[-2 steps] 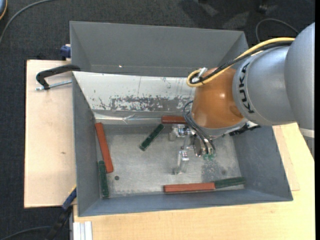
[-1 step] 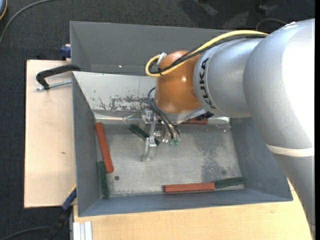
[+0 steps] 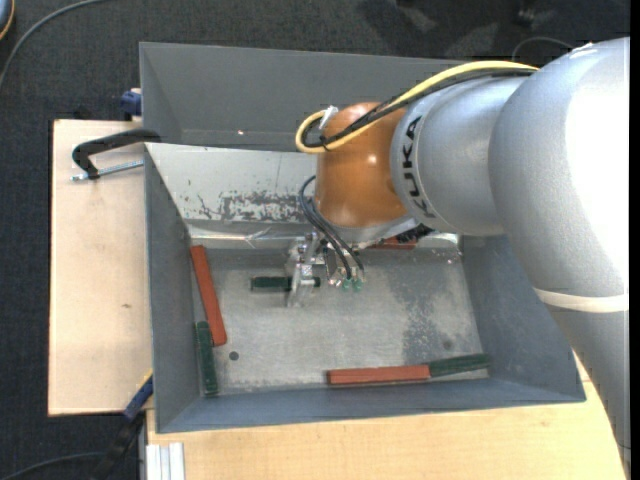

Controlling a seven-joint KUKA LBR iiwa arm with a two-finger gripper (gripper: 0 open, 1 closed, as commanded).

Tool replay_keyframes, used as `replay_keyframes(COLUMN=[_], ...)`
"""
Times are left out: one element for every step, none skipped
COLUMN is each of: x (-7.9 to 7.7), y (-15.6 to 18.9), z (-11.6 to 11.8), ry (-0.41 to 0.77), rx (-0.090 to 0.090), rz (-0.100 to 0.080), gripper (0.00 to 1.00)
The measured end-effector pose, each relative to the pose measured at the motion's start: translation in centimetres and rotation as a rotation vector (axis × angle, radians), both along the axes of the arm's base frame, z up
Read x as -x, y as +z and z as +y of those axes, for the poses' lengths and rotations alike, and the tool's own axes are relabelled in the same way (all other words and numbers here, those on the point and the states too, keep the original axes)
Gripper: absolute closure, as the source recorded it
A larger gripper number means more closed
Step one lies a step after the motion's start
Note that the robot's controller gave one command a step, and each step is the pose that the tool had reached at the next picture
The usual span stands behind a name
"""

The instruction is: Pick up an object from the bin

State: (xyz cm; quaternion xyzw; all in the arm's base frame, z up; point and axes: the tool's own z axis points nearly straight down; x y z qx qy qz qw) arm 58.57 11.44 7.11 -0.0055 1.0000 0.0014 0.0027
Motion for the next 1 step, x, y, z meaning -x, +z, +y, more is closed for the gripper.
replay_keyframes(x=[-0.47], y=[15.64], z=[1.28], ry=[0.060], rx=[-0.001], rz=[-0.011], gripper=[1.00])
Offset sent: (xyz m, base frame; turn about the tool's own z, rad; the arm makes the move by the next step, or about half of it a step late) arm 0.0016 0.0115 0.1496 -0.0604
